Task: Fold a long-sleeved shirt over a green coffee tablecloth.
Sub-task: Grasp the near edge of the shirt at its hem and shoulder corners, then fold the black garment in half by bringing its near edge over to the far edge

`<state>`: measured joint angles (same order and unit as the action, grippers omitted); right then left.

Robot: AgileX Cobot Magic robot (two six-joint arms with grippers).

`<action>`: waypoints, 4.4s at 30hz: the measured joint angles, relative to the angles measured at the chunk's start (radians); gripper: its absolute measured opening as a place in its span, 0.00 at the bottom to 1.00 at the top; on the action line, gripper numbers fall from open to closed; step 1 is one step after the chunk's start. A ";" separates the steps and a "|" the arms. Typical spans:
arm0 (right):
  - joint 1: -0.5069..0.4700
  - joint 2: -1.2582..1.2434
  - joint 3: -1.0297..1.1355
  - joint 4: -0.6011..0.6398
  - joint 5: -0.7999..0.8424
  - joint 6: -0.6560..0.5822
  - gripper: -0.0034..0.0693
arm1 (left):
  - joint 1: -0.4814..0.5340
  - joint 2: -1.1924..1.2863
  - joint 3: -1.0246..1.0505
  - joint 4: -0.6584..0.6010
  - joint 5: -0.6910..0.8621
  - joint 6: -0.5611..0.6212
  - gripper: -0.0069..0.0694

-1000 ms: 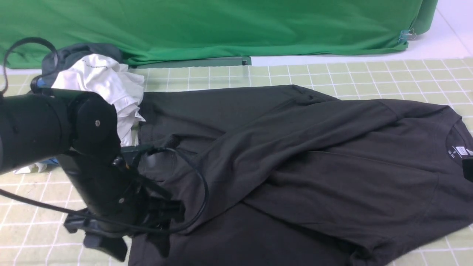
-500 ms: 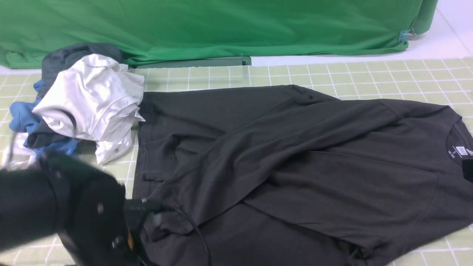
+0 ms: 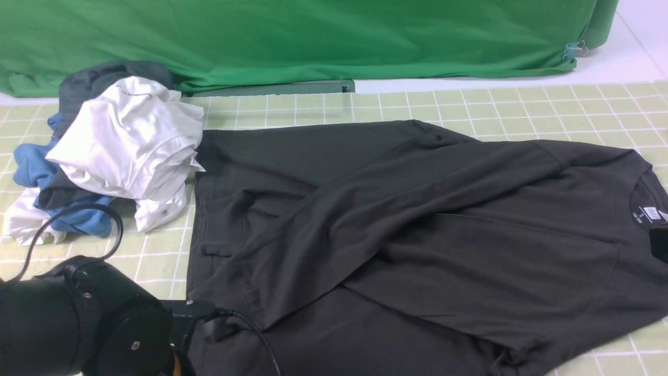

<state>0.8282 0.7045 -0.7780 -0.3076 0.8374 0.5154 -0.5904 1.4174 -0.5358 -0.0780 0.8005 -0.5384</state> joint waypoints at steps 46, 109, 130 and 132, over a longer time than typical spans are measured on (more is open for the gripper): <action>0.000 0.607 0.153 0.130 -0.047 -0.672 0.73 | 0.000 -0.471 0.000 0.125 0.384 0.088 0.11; -0.058 0.388 0.038 0.110 0.045 -0.646 0.06 | 0.046 -0.340 -0.330 0.315 0.273 -0.098 0.11; -0.403 0.817 -0.341 0.168 -0.120 -0.859 0.06 | 0.560 0.198 -0.735 -0.029 0.027 0.288 0.11; -0.415 0.876 -0.388 0.172 -0.122 -0.864 0.06 | 0.573 0.251 -0.778 -0.037 0.026 0.288 0.11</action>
<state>0.4133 1.5801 -1.1659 -0.1361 0.7153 -0.3482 -0.0178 1.6685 -1.3142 -0.1154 0.8263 -0.2502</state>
